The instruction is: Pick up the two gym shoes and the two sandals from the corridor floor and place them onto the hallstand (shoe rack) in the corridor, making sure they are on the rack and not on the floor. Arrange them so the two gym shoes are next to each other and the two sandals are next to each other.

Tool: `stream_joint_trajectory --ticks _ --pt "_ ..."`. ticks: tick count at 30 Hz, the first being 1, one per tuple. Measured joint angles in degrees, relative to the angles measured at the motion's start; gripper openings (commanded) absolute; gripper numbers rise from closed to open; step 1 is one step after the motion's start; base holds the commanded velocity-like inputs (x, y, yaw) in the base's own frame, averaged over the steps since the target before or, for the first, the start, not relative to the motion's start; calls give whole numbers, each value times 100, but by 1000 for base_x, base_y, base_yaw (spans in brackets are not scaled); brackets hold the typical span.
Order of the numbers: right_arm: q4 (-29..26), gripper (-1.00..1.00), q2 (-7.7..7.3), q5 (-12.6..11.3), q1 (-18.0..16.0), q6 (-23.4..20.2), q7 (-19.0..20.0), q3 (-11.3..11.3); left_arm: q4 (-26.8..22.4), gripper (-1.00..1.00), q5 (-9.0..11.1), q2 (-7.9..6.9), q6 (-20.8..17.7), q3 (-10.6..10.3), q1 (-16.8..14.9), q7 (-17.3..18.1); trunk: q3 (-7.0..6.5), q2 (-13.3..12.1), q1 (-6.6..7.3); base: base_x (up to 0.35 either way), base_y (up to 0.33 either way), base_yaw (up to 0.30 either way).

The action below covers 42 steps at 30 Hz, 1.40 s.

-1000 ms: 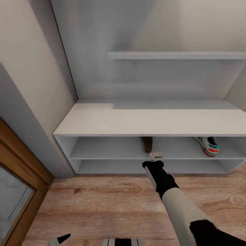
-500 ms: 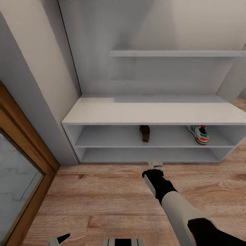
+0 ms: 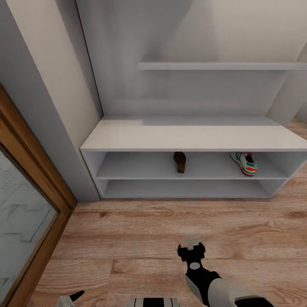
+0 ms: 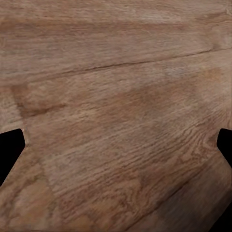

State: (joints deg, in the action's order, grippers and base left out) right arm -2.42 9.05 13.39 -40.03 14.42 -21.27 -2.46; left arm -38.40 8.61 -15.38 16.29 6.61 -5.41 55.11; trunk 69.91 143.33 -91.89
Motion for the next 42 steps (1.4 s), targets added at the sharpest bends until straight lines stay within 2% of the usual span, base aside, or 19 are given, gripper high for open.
stream_joint_trajectory --ticks 2,3,5,6,7,10,12,16,36,42 --pt "31 100 -108 88 140 205 2 -10 6 100 1 5 2 1 0 -86 0 0 0 -3 0 0" --pt "70 100 -399 181 475 857 191 -11 106 100 50 48 20 8 0 -322 0 0 1 0 0 0" --pt "75 100 -541 188 675 1104 409 -4 160 100 78 73 37 7 0 -400 0 0 0 0 0 0" --pt "76 100 -640 178 765 1295 670 8 209 100 95 98 49 7 0 -462 0 0 0 0 0 0" --pt "77 100 -826 166 860 1526 1210 41 280 100 98 179 70 4 2 -578 0 0 0 0 0 0" --pt "77 100 -970 167 901 1610 1564 40 313 100 86 258 80 2 3 -673 0 0 0 0 0 0" --pt "79 100 -1007 176 914 1626 1653 41 323 100 82 283 82 2 4 -711 0 0 0 0 0 0" --pt "80 100 -1147 211 1045 1682 2041 51 484 100 68 382 101 -15 8 -1085 0 0 0 0 0 0" --pt "79 100 -1106 220 1070 1688 2083 52 547 100 96 395 107 -14 8 -1166 0 0 0 0 0 -1" --pt "82 100 -1113 221 1073 1689 2073 53 548 100 99 389 113 -3 6 -1167 -1 0 0 0 0 -223"
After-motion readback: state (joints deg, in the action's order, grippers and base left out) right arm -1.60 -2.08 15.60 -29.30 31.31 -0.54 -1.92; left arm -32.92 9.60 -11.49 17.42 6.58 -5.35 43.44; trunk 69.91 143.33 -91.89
